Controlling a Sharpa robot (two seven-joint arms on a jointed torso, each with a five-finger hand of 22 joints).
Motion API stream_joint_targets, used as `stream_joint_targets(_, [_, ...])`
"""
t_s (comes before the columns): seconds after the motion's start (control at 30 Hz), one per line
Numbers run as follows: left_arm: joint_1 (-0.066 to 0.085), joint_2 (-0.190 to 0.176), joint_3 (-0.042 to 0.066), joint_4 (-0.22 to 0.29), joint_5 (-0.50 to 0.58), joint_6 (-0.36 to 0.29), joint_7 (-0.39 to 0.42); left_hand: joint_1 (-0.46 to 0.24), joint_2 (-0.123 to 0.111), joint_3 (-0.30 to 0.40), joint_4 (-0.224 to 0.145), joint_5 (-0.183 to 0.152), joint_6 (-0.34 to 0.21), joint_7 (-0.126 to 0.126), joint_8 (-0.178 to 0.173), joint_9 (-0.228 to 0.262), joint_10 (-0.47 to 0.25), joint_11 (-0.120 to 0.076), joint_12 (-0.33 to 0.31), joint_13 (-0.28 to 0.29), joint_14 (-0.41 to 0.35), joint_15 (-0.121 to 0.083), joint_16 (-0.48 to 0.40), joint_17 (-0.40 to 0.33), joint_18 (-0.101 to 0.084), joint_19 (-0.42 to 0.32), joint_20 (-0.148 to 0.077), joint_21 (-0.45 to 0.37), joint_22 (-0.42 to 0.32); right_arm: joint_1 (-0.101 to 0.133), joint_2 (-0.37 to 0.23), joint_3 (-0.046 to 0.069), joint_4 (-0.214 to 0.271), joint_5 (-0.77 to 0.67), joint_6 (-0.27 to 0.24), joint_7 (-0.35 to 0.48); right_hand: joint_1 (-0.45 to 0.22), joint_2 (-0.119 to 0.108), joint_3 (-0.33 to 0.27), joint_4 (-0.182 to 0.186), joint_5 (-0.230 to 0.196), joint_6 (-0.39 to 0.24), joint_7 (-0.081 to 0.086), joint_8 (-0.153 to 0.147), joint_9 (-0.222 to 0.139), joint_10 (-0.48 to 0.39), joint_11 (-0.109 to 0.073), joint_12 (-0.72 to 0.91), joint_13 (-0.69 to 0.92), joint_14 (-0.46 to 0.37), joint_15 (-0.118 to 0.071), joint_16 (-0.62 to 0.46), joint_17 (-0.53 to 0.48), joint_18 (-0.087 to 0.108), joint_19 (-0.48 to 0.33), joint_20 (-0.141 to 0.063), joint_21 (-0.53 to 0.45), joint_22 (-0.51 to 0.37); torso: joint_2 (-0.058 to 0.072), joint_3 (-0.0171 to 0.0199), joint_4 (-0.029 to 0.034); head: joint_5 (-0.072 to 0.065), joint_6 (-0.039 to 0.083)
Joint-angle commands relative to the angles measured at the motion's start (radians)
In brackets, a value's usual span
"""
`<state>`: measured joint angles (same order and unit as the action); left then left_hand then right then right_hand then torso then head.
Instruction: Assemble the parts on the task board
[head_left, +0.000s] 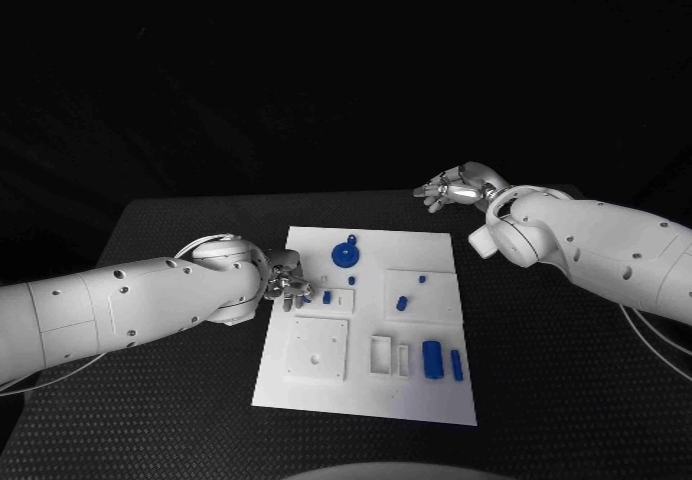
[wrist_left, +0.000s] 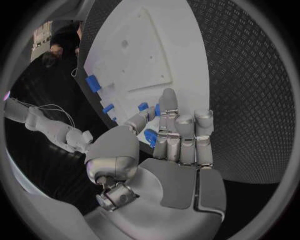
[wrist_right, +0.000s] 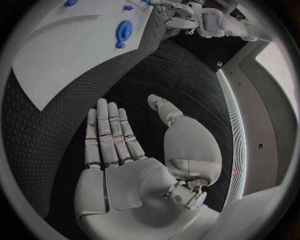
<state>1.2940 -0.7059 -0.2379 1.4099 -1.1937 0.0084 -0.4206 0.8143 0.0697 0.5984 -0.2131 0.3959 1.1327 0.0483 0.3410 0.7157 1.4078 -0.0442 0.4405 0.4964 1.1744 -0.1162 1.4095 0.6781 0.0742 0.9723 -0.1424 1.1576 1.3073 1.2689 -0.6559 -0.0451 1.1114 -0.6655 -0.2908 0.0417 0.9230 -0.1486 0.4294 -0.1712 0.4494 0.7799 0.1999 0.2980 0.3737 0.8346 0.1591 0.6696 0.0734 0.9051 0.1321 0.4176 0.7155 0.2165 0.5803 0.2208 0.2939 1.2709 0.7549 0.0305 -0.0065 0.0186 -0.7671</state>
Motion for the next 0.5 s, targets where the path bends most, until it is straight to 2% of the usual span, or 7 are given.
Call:
stream_joint_targets(0.03, [-0.001,-0.001,-0.001,0.002,0.005,0.013,-0.017,0.014,0.007,0.073,-0.07,0.004,0.004,-0.007,-0.001,0.002,0.025,-0.019,-0.006,0.001,0.05,-0.055,-0.002,-0.001,0.014,0.003,-0.113,0.002,0.01,0.0,0.0,0.0,0.0,-0.001,0.014,0.005,-0.001,0.005,-0.003,-0.005,0.005,-0.007,0.015,0.005,-0.001,-0.006,-0.002,0.005,-0.001,-0.008,-0.002,-0.006,0.001,0.005,0.0,0.007,-0.004,0.001,0.0,0.0002,-0.0003,-0.001,0.001])
stream_joint_targets(0.27, [-0.001,0.01,-0.001,-0.001,0.01,0.01,-0.014,0.013,0.007,0.073,-0.069,0.003,0.004,-0.007,-0.002,0.002,0.025,-0.019,-0.007,0.002,0.05,-0.055,-0.002,-0.001,0.014,0.004,-0.113,0.002,0.009,0.0,0.0,0.0,0.001,-0.001,0.014,0.005,-0.001,0.005,-0.003,-0.005,0.005,-0.007,0.015,0.005,-0.001,-0.006,-0.002,0.005,-0.001,-0.008,-0.002,-0.006,0.001,0.005,0.001,0.007,-0.005,0.001,0.0,0.0008,-0.0005,0.0,0.001])
stream_joint_targets(0.43, [-0.001,0.02,-0.001,-0.016,0.015,0.015,-0.016,0.015,0.006,0.073,-0.061,-0.039,0.003,-0.006,-0.008,0.006,0.026,-0.019,-0.011,0.003,0.052,-0.055,-0.003,-0.006,0.015,0.007,-0.113,0.0,0.007,0.0,0.0,0.0,0.002,-0.001,0.014,0.005,-0.001,0.005,-0.003,-0.005,0.005,-0.007,0.015,0.005,-0.001,-0.006,-0.002,0.005,-0.002,-0.008,-0.002,-0.006,0.001,0.005,0.001,0.007,-0.005,0.002,0.0,0.0017,-0.0008,0.001,0.003])
stream_joint_targets(0.5, [-0.002,0.025,-0.001,-0.023,0.025,0.024,-0.02,0.016,0.006,0.074,-0.06,-0.041,0.002,-0.006,-0.009,0.007,0.026,-0.019,-0.011,0.003,0.052,-0.055,-0.003,-0.006,0.015,0.008,-0.113,0.0,0.007,0.0,0.0,0.0,0.002,-0.001,0.015,0.005,-0.001,0.005,-0.003,-0.005,0.005,-0.007,0.015,0.005,-0.001,-0.006,-0.002,0.006,-0.002,-0.008,-0.002,-0.006,0.001,0.005,0.001,0.007,-0.005,0.002,0.0,0.0017,-0.0014,0.002,0.003])
